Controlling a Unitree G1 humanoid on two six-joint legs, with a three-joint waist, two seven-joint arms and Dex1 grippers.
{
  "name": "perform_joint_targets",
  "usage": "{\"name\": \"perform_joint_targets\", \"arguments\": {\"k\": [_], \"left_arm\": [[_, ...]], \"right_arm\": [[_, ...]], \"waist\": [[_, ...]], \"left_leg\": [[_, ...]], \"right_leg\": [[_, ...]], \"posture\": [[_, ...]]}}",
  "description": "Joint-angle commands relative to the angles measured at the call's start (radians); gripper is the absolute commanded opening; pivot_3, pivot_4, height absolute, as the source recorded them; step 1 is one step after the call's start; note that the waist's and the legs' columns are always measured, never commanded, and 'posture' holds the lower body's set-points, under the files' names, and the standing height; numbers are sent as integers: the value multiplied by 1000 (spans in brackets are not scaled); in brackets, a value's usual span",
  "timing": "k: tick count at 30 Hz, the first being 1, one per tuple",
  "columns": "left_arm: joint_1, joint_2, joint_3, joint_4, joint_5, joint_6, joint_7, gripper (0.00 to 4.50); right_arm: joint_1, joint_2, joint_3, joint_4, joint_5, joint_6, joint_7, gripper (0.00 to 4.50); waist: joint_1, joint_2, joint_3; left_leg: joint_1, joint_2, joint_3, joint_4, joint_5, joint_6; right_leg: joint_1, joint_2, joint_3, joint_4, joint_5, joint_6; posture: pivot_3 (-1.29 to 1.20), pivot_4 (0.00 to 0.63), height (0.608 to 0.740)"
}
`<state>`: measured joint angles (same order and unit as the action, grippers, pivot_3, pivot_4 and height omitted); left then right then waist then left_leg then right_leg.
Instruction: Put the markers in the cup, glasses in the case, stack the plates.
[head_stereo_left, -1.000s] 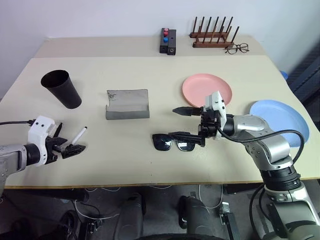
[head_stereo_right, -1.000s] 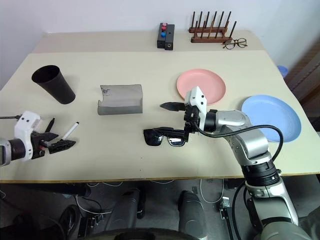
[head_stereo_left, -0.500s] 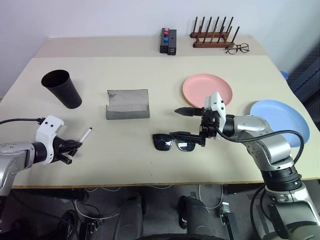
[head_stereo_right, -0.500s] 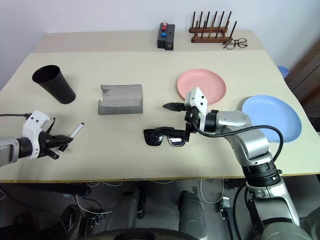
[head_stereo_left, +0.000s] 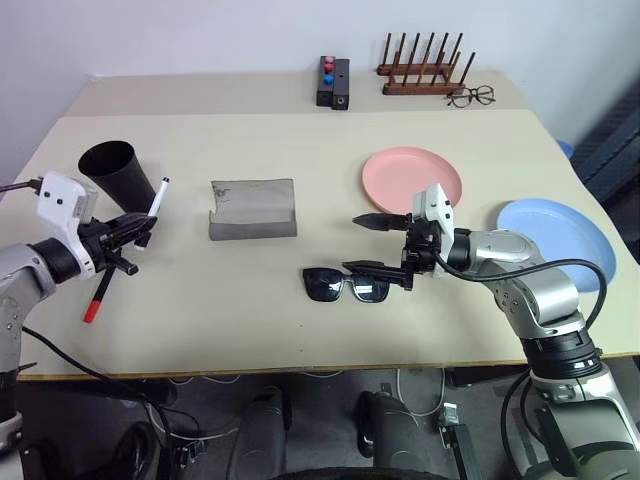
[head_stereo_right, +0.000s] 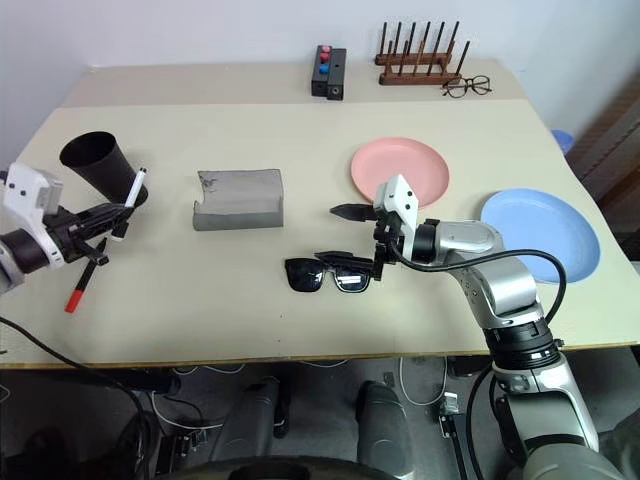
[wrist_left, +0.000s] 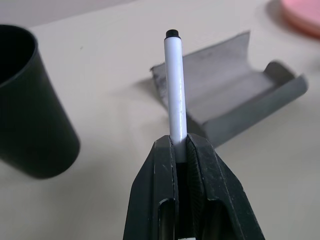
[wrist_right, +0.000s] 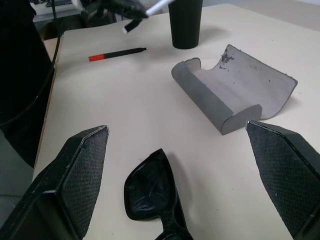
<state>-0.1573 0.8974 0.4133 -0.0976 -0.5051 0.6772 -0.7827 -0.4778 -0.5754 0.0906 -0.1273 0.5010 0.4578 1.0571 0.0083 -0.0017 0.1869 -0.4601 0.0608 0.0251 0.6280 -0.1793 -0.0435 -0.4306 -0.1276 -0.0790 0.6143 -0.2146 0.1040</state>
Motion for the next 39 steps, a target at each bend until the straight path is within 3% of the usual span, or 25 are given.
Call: {"name": "perform_joint_targets", "arguments": {"k": [1, 9, 13, 16, 21, 23, 31, 39], "left_arm": [[29, 36, -5, -14, 5, 83, 9, 74], [77, 84, -48, -170, -96, 548, 81, 74], [122, 133, -55, -174, -88, 578, 59, 74], [139, 157, -66, -144, -80, 540, 30, 1185], [144, 183, -105, -73, -45, 464, -6, 3675], [117, 187, -123, -40, -40, 449, -9, 4440], [-111, 176, -310, 85, 26, 408, -23, 4440], [-325, 187, -508, 135, 89, 560, -49, 4440]], "right_arm": [[-10, -10, -31, -8, 3, -27, 12, 4500], [3, -9, -34, -10, -1, -42, 14, 4500], [7, -9, -32, -10, -1, -44, 20, 4500], [4, -6, -30, -4, -2, -45, 19, 4500], [4, -5, -32, 2, -5, -50, 17, 4500], [6, -6, -33, 2, -2, -46, 18, 4500], [15, 2, -28, -13, -7, -49, 9, 4500], [25, -7, -45, -45, 16, -14, 7, 4500]], "waist": [[2, 0, 0], [3, -1, 0], [1, -1, 0], [2, 0, 0], [3, 0, 0], [4, 2, -1], [8, 2, -1], [10, 2, -1]], "left_leg": [[0, 0, 0, 0, 0, 0], [0, 0, 0, 1, 0, 0], [0, 1, 0, 0, 0, 0], [0, 1, 0, 0, 0, 0], [0, 1, 0, 0, -2, -3], [1, 1, 0, 0, -2, -3], [1, 1, 0, 1, -2, -3], [1, 1, 0, 1, 0, -1]], "right_leg": [[0, 0, 0, 0, 0, 0], [0, 0, 0, 0, 0, 0], [0, 0, 0, 0, 0, 0], [-1, 1, 0, 0, 0, 0], [-1, 0, 0, 0, 0, -1], [-4, 0, 0, 0, 0, -1], [-1, 1, 0, 0, 0, -1], [1, 1, 0, 1, 0, -1]], "posture": [[0, 150, 740], [0, 150, 740], [0, 150, 740], [0, 150, 740], [0, 150, 740], [0, 150, 740], [0, 150, 740], [0, 150, 740]]}}
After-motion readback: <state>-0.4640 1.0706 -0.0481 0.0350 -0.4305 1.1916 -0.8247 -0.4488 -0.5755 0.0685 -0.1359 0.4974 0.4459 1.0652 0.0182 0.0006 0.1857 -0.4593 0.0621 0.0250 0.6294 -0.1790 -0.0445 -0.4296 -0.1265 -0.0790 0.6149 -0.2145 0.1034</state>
